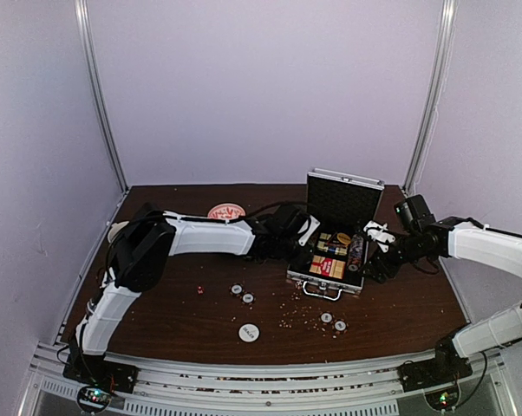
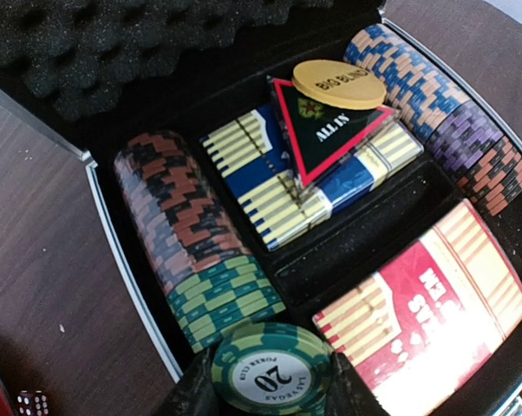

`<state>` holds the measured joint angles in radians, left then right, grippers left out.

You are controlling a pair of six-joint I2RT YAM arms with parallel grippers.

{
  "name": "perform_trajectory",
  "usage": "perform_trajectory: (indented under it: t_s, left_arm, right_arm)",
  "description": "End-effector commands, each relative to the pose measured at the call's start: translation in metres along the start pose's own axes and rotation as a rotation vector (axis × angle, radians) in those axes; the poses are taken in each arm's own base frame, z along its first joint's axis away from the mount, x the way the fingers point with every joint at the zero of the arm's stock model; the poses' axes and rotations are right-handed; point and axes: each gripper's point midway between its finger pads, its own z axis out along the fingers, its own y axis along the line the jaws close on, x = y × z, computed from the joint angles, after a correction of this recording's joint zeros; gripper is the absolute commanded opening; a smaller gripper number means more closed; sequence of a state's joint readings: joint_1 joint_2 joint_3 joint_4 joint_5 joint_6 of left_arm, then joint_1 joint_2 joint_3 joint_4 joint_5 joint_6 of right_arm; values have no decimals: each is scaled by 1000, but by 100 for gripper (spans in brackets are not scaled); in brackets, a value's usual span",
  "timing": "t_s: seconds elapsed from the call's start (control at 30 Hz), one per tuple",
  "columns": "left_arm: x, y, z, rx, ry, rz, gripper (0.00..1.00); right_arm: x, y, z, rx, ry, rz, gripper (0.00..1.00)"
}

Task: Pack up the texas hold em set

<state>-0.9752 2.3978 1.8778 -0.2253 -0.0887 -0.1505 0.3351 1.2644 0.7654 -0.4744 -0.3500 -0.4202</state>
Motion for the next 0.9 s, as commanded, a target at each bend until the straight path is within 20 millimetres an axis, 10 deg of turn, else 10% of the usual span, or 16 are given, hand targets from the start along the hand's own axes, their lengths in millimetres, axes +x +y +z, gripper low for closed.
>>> perform_trajectory:
  t_s: [0.0,0.43,0.87]
  left_arm:
    - [-26,3,-1,3,-81,-11,25]
    - [-31,5,-13,0,-79,-8,59]
    - [-26,15,-53,27,112,95,69]
  right_arm:
    - [3,-5,1,18,11,2,80]
    - [4,-5,2,18,15,3,80]
    - [3,-4,0,15,8,8,80]
